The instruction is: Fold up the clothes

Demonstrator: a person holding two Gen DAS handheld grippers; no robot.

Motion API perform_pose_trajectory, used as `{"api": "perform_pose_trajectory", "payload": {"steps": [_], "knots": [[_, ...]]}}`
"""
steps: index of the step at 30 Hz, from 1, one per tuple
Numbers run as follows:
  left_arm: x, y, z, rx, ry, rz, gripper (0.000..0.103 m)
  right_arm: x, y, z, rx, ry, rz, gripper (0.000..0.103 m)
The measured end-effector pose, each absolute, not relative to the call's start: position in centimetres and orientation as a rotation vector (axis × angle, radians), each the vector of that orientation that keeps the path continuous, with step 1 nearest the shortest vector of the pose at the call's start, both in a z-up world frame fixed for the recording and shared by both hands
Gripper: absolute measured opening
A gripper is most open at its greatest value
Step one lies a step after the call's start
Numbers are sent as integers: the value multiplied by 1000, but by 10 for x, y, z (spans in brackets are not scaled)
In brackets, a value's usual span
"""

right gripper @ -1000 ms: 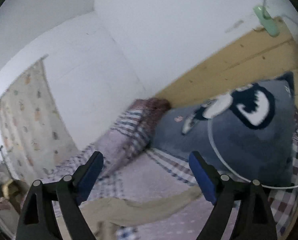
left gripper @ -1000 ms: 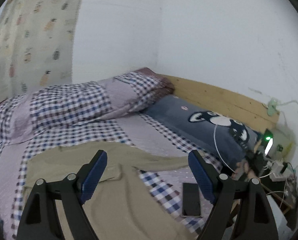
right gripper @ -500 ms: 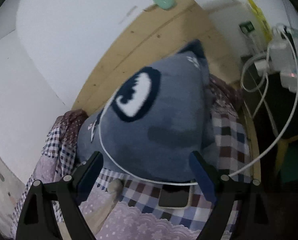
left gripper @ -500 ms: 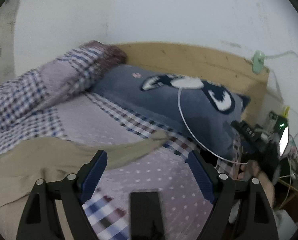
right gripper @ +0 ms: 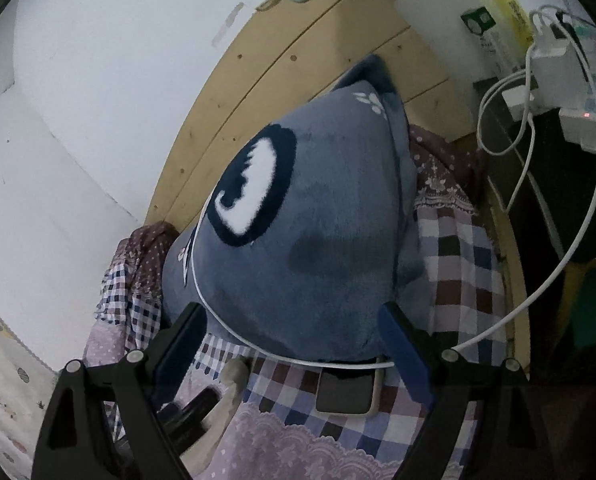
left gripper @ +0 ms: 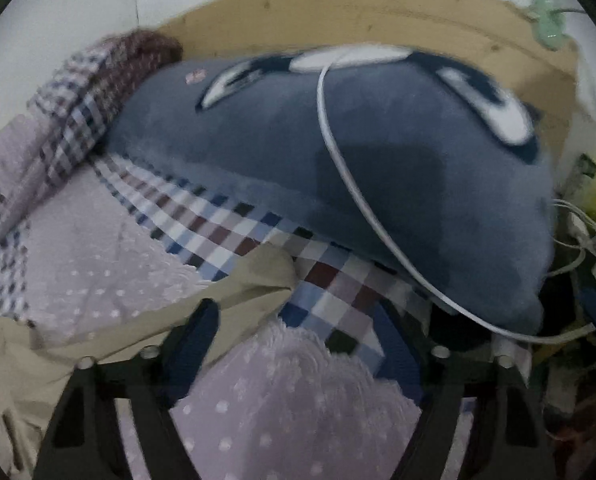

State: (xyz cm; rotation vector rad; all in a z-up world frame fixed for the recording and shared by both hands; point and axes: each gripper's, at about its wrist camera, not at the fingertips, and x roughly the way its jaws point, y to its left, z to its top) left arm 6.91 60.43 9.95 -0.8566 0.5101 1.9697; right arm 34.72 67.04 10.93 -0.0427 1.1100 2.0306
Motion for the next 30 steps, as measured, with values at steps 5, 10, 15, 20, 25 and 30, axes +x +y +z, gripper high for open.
{"api": "perform_pose_trajectory", "payload": {"steps": [5, 10, 15, 20, 25, 30], "knots": [[41, 643, 67, -1007, 547, 1970, 47, 344, 673, 105, -51, 1148, 2042, 90], [21, 641, 74, -1049, 419, 1997, 4, 339, 673, 104, -64, 1153, 2069, 90], [9, 585, 142, -933, 208, 1995, 3, 327, 670, 101, -78, 1186, 2094, 90], [-11, 497, 232, -812, -7, 2051, 3, 299, 655, 104, -120, 1207, 2215, 90], [-31, 395, 319, -686, -177, 2141, 3, 253, 638, 103, -252, 1261, 2411, 90], [-52, 305, 373, -604, -274, 2262, 3, 190, 592, 107, -494, 1155, 2657, 90]]}}
